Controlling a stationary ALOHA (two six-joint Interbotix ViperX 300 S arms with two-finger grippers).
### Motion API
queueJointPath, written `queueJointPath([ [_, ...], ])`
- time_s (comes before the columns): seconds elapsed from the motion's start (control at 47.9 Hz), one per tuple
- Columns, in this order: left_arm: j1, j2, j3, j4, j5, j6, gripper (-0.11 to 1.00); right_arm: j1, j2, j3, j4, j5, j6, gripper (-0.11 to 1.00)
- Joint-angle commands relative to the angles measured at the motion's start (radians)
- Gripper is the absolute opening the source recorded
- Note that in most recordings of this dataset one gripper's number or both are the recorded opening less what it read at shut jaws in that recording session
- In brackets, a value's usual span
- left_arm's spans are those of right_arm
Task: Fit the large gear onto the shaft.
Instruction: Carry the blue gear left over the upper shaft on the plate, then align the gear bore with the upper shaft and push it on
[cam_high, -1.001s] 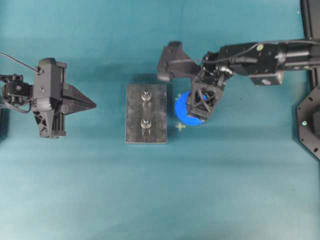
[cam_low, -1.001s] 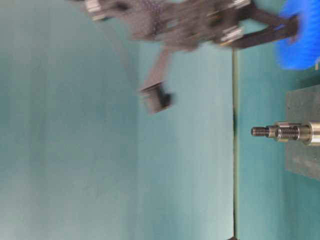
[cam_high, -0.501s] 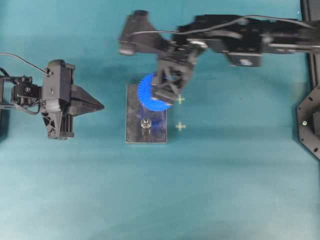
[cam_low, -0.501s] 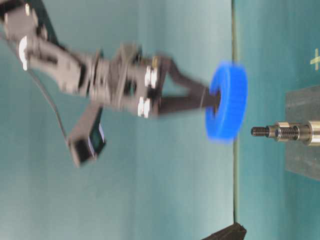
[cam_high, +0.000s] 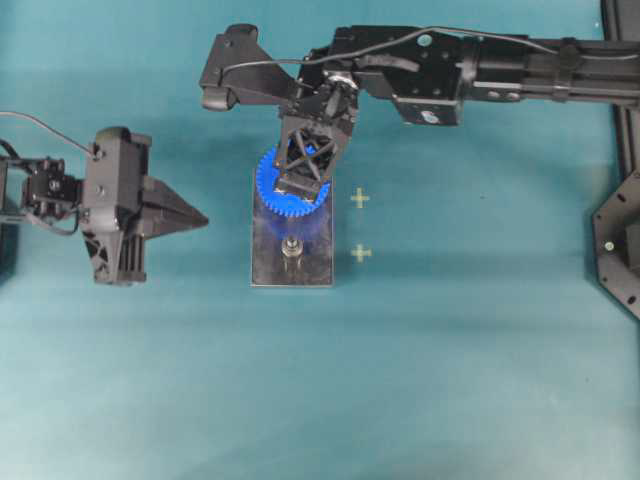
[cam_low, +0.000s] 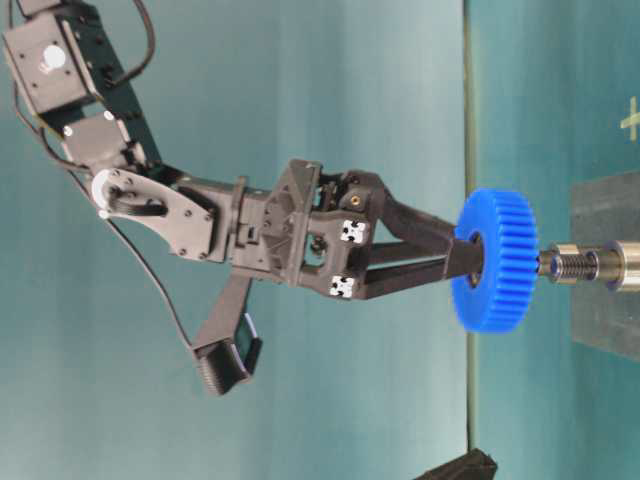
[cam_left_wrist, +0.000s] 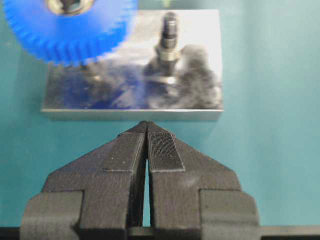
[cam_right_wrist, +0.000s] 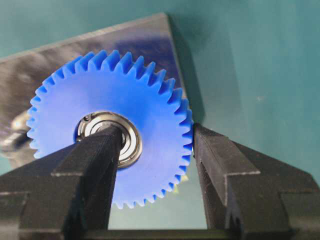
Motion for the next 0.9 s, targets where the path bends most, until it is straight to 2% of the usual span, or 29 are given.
queueJointPath([
  [0.0,-0.006,-0.011,-0.011,0.003,-0.009,-0.002,0.00,0.002,-0.020,-0.031,-0.005,-0.002,-0.011,0.49],
  [0.396,-0.017,-0.002,-0.003,0.002,-0.009,-0.005,0.00,0.003,0.005,-0.031,-0.012,0.009,-0.015,0.49],
  [0.668,-0.025,-0.002,0.006,0.003,-0.009,-0.040,0.00,0.003,0.003,-0.034,-0.012,0.002,-0.011,0.49],
  [0.876,-0.026,-0.002,0.021,0.003,-0.009,-0.040,0.00,0.002,0.003,-0.035,-0.012,0.002,-0.005,0.49],
])
